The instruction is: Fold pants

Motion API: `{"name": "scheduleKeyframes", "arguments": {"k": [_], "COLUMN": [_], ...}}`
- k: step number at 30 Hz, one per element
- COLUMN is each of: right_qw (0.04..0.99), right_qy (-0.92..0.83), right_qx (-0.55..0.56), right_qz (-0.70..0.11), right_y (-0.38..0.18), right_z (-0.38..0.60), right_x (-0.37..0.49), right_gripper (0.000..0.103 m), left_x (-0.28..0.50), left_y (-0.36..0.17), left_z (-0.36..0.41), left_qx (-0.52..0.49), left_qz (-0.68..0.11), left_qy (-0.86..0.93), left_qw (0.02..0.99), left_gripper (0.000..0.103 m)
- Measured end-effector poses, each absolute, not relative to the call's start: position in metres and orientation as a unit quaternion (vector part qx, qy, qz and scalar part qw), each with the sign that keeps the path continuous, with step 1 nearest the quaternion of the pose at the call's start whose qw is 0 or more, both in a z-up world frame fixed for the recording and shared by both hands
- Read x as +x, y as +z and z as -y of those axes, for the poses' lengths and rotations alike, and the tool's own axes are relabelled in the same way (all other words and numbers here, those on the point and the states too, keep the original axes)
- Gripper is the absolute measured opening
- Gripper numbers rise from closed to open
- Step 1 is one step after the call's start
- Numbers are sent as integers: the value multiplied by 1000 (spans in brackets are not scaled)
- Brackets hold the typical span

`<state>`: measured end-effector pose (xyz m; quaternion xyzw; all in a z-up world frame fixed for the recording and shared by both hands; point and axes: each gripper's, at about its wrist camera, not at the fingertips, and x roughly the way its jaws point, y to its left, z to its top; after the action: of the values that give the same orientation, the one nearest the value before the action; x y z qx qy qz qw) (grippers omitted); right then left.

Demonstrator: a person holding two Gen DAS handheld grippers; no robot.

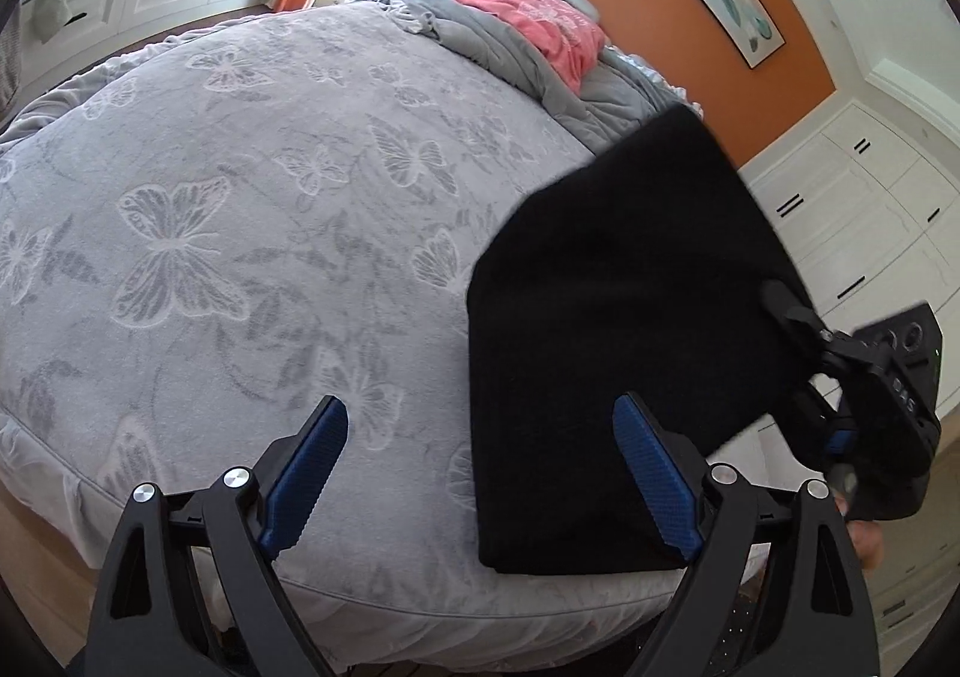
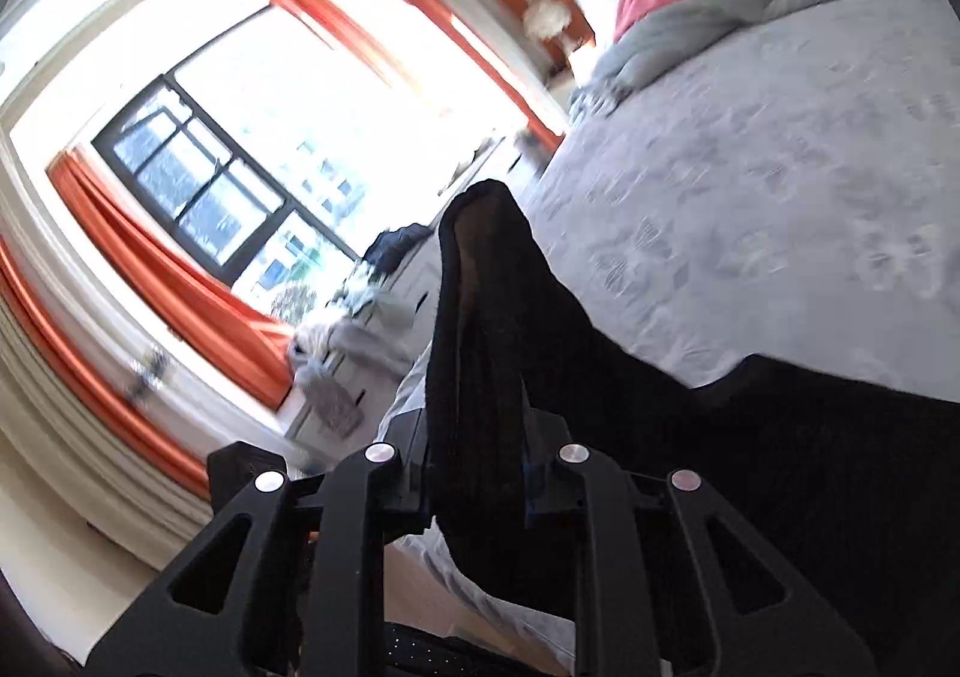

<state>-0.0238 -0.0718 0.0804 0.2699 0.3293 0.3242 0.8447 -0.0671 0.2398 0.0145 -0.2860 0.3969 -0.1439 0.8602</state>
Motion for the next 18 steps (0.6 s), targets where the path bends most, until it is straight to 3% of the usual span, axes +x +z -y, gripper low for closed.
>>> {"name": "scheduleKeyframes", "arguments": {"k": [3, 9, 11, 18], "right_qw": [893, 856, 847, 877], "right_qy": [198, 34, 51, 45], "right_qx": [251, 231, 269, 236], "right_qz": [-318, -461, -456, -415], "right_y": [68, -61, -82, -40], "right_z": [155, 235, 242, 257], "right_x": [-64, -92, -100, -84], "right_gripper": [19, 25, 29, 67], "left_x": [-63, -51, -48, -41], "left_y": [15, 1, -8, -29], "left_z": [-216, -140, -113, -51], "left_qx": [-260, -168, -152, -97], "left_qz": [-403, -440, -455, -482], "left_qy": [-149, -157, -166, -167], "left_qw": [865, 868, 862, 855], "left_gripper": [91, 91, 91, 91]}}
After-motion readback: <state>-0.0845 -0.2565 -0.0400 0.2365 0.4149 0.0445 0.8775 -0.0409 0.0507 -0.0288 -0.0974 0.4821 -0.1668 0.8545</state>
